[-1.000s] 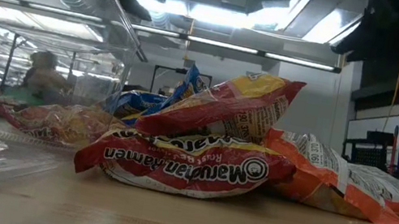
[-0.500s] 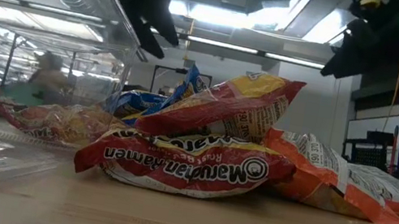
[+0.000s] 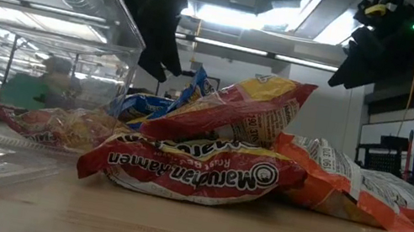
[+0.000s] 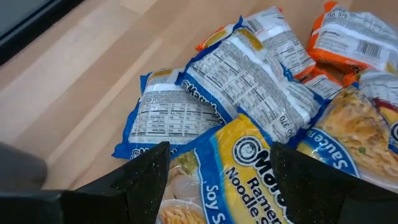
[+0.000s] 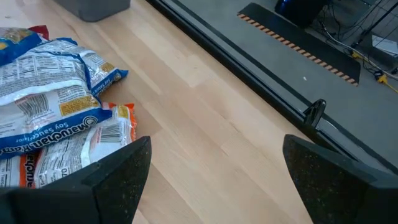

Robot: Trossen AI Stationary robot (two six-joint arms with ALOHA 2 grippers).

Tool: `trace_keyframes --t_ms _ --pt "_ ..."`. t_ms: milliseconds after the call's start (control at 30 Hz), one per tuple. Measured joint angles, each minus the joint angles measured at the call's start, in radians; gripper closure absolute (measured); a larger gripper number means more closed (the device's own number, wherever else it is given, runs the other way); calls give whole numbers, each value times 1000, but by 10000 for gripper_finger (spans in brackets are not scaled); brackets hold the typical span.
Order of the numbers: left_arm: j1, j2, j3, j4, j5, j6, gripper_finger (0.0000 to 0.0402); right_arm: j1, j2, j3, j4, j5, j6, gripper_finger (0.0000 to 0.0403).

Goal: Sort Maruchan noodles
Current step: Put the blue noodle pack into the black bin

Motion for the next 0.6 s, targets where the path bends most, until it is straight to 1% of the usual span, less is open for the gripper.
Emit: trace_keyframes --t_ms 133,267,367,467,600 --pt "-18 5 0 -2 -20 -70 131 0 0 0 0 0 0 52" --pt "-47 20 0 -12 -61 -84 131 0 -1 0 0 -8 0 52" --pt "-63 52 31 -36 -76 -96 131 0 -1 0 0 -9 0 52" --pt "-78 110 119 -91 -85 -80 131 0 0 0 1 -12 0 52" --pt "-91 195 274 -221 -112 -78 131 0 -1 0 4 -18 2 52"
